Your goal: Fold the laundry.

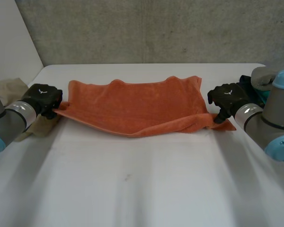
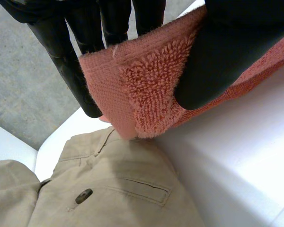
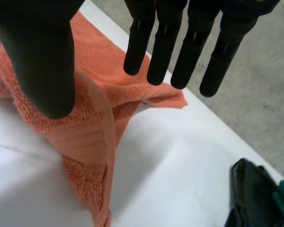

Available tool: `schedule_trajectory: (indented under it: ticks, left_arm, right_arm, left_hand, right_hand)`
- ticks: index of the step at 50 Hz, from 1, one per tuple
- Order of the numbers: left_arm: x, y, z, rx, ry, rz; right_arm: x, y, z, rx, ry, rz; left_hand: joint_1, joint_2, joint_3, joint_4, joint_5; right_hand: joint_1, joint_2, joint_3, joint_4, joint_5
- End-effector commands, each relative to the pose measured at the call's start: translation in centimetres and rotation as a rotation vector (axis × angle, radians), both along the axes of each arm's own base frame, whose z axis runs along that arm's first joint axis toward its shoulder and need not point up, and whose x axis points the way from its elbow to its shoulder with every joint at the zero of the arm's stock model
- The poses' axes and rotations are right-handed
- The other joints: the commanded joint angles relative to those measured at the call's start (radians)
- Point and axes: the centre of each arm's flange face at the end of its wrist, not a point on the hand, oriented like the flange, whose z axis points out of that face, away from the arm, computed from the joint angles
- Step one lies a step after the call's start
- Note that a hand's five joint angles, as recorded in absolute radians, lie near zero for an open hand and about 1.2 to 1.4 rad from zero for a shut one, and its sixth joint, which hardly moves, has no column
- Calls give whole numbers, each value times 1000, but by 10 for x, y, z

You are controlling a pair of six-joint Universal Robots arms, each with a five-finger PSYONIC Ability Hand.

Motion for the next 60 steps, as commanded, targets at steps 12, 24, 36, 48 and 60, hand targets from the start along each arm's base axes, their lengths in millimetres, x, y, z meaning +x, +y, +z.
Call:
schedule_trajectory:
  ticks: [12, 24, 36, 48, 60]
  left_arm:
    - [4, -1, -2, 67, 35, 28]
    - [11, 52, 32, 235, 1, 22]
    - [35, 131, 38, 509, -250, -96]
    - [20, 92, 34, 445, -201, -95]
    - [-47, -12, 122, -86, 115, -40]
  right_arm:
    - [-24, -24, -28, 263, -83, -56]
    - [-61, 6, 32, 252, 15, -60]
    - [-108, 113, 43, 299, 706, 213]
    - [-91, 63, 35, 215, 610, 103]
    - [-23, -45, 122, -354, 215, -128]
  left_hand:
    - [230, 203, 207, 199, 237]
    - [230, 203, 207, 199, 237]
    - [230, 203, 207, 199, 237]
    - [230, 203, 207, 199, 237]
    - [230, 203, 207, 199, 237]
  right_hand:
    - [165, 161, 178, 178, 204]
    - [732, 728, 746, 746, 772]
    - [732, 728, 746, 746, 772]
    - [732, 728, 746, 746, 772]
    - [732, 728, 746, 746, 772]
